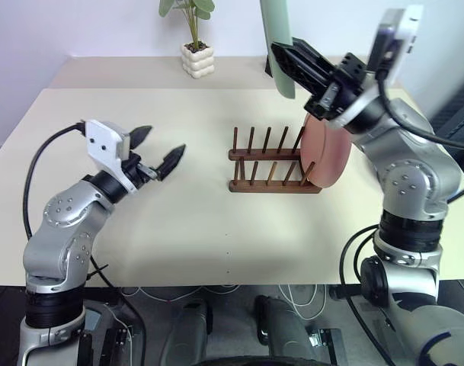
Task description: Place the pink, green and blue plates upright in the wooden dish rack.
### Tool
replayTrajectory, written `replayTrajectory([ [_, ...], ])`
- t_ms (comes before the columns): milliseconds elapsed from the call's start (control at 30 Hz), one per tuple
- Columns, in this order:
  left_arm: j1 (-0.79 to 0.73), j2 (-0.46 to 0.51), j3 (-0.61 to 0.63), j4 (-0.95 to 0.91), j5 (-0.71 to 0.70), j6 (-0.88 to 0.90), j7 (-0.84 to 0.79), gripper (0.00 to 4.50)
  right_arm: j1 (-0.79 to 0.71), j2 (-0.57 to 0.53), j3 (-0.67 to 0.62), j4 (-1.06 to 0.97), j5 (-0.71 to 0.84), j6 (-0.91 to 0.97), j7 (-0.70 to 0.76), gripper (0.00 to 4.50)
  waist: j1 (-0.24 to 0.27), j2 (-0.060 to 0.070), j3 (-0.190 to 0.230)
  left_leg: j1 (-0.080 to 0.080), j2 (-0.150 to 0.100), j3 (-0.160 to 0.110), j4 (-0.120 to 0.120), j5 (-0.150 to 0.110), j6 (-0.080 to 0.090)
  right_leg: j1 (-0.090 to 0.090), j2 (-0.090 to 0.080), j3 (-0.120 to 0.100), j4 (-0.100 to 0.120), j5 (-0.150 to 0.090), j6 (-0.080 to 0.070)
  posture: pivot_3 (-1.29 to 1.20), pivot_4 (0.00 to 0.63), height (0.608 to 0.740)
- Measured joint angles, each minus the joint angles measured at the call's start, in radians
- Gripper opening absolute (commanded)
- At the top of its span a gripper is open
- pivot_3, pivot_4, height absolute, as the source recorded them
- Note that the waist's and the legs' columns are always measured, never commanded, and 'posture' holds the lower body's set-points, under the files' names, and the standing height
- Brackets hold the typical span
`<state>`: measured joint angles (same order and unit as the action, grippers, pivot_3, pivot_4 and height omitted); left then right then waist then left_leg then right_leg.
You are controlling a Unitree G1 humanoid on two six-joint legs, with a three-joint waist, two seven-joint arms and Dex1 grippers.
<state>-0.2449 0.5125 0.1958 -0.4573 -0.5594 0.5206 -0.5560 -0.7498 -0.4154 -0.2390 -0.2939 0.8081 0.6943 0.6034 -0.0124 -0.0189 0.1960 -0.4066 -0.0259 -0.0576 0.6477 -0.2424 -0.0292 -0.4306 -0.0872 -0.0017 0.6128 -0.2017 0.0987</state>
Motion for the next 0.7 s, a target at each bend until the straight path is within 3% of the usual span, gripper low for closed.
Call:
replayTrajectory([
  [167,0.039,0.020,-0.065,-0.021,-0.035,0.018,-0.078,4.42,0.056,-0.041,-0.070,-0.030,0.202,0.156,-0.082,0.00,-0.002,0.001,0.000,0.000,0.000,0.001,0.000,0.000,0.000,0.000,0.002,0.000,0.000,0.000,0.000,0.00,0.150,0.735],
  [400,0.036,0.019,-0.123,-0.011,-0.027,0.019,-0.092,4.42,0.127,-0.038,-0.137,-0.019,0.409,0.224,-0.216,0.00,0.000,0.001,0.000,0.000,0.000,0.001,0.001,0.000,0.000,0.000,0.002,0.000,0.000,0.000,0.000,0.00,0.150,0.735],
  [700,0.037,0.006,-0.146,-0.010,-0.019,0.019,-0.092,4.42,0.186,-0.031,-0.119,-0.025,0.515,0.224,-0.306,0.00,-0.001,0.001,0.000,0.000,0.001,0.001,0.001,0.000,0.001,0.000,0.003,0.000,0.000,0.000,0.000,0.00,0.150,0.735],
])
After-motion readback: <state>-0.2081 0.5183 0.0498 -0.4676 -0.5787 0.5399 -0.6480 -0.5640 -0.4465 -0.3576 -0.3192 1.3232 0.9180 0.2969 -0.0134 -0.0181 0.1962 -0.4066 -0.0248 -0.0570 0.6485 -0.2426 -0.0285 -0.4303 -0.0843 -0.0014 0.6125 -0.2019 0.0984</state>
